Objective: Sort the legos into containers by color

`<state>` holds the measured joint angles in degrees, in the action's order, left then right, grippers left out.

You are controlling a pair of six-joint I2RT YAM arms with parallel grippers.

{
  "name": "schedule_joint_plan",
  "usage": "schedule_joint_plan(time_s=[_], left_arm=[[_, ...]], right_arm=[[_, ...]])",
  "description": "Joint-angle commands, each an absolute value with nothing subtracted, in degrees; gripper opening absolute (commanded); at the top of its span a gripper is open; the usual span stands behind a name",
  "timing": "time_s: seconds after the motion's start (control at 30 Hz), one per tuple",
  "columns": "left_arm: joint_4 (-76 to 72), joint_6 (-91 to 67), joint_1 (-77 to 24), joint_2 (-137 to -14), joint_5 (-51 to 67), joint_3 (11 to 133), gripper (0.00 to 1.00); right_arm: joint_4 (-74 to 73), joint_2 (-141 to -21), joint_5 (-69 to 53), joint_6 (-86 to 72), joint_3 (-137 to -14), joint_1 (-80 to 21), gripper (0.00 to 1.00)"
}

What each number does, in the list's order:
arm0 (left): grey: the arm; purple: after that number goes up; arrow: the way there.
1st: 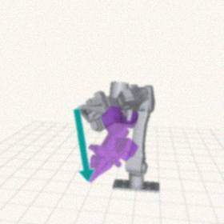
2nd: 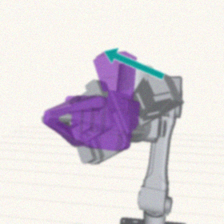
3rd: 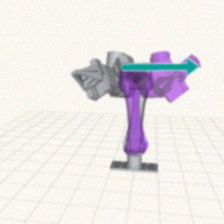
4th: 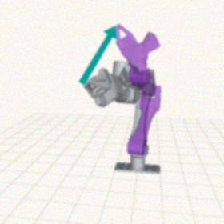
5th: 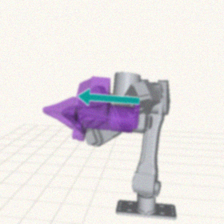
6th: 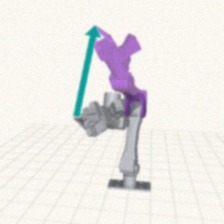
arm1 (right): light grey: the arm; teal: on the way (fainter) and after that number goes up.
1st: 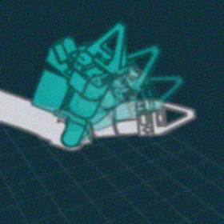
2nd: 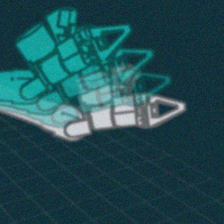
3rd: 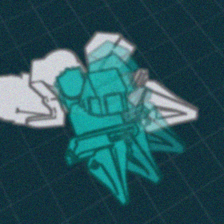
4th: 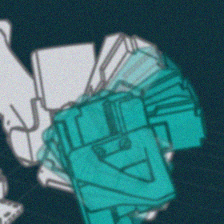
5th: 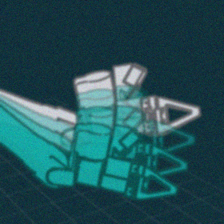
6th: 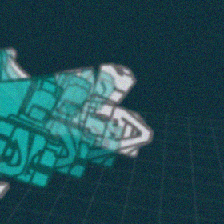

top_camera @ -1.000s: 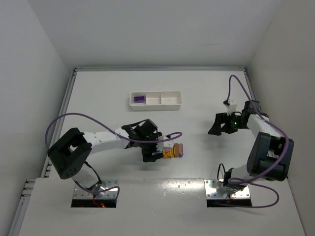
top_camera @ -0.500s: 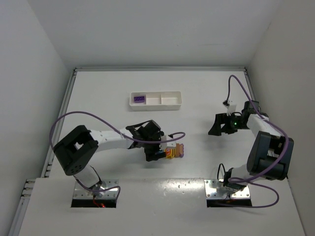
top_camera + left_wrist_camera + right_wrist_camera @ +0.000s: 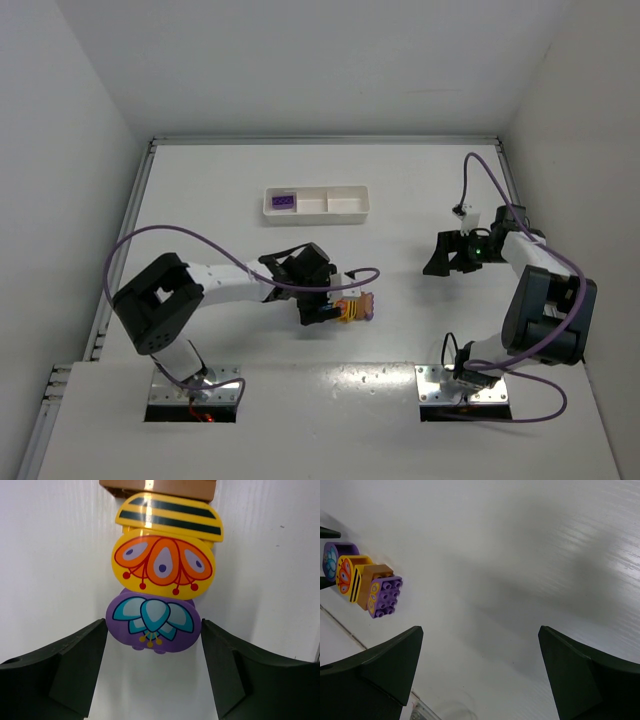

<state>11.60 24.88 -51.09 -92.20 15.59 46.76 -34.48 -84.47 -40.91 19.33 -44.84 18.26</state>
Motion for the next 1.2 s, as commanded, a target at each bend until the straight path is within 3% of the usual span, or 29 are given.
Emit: schedule_joint_plan(time_s=[0.0, 0.5, 0.9, 0.97, 1.17], left_arm=[[11.43, 26.81, -51.86, -93.16, 19.68, 49.22, 0.81], [12.48, 27.86, -51.86, -94.22, 21.27, 50.89, 0.79], [11.78, 25.66, -51.86, -94.13, 20.40, 49.75, 0.46], [10.72, 23.30, -51.86, -92.91, 17.16, 49.04, 0.37], [6.42, 20.04, -51.86, -89.30, 7.93, 45.88, 0.29]], right_arm=[[-33.93, -84.64, -41.75, 20.13, -46.93, 18.46, 0.99], [-34.45, -85.17, -41.75, 20.13, -46.93, 18.46, 0.99], [-35.50, -85.17, -45.43, 20.65, -47.46, 18.46, 0.99], [-35.51, -85.17, -45.97, 19.35, -47.46, 18.46, 0.99], [-36.04, -88.24, -49.57, 18.81, -49.65, 15.48, 0.99]])
